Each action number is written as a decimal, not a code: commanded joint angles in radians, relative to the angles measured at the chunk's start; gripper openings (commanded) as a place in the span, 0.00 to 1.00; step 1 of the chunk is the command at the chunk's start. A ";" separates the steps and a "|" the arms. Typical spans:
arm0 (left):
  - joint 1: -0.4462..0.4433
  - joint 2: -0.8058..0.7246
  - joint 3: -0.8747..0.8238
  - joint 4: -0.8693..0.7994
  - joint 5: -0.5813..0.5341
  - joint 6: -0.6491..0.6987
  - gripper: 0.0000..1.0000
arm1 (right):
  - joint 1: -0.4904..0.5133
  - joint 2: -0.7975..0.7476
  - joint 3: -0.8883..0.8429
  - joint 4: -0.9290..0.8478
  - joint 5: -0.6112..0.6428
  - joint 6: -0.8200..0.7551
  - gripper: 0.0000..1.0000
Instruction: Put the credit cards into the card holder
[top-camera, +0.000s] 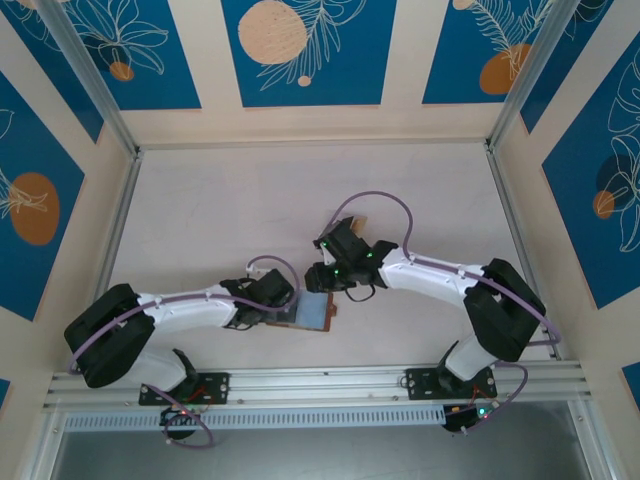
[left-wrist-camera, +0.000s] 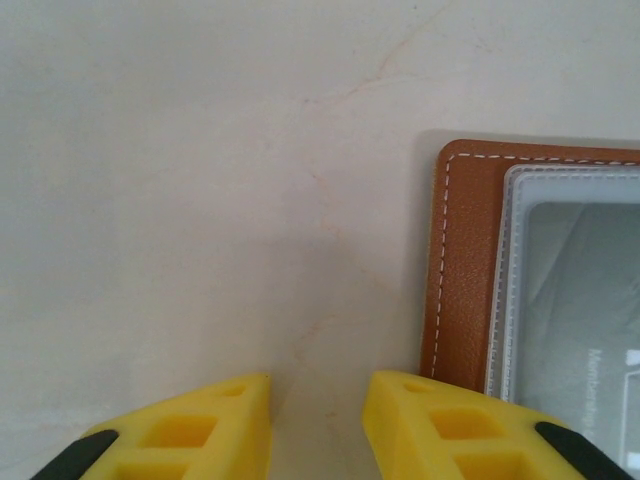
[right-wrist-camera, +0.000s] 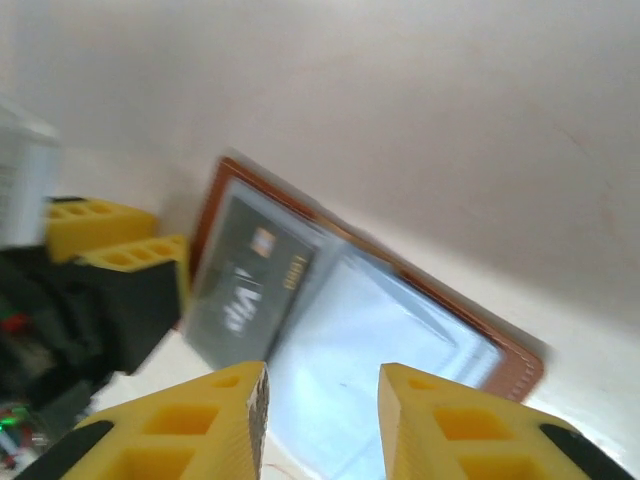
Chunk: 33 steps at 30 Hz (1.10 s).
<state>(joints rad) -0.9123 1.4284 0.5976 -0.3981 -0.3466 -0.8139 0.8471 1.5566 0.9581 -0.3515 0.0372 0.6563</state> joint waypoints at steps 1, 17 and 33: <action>-0.009 0.126 -0.065 0.229 0.199 -0.023 0.32 | 0.032 0.045 0.018 -0.110 0.082 -0.046 0.39; -0.010 0.161 -0.071 0.268 0.215 -0.026 0.32 | 0.203 0.141 0.110 -0.193 0.460 -0.009 0.40; -0.010 0.154 -0.074 0.271 0.216 -0.023 0.32 | 0.201 0.239 0.134 -0.144 0.381 -0.034 0.36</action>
<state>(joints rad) -0.9142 1.4422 0.6029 -0.4000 -0.3496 -0.8139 1.0439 1.7729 1.0809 -0.4931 0.4339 0.6235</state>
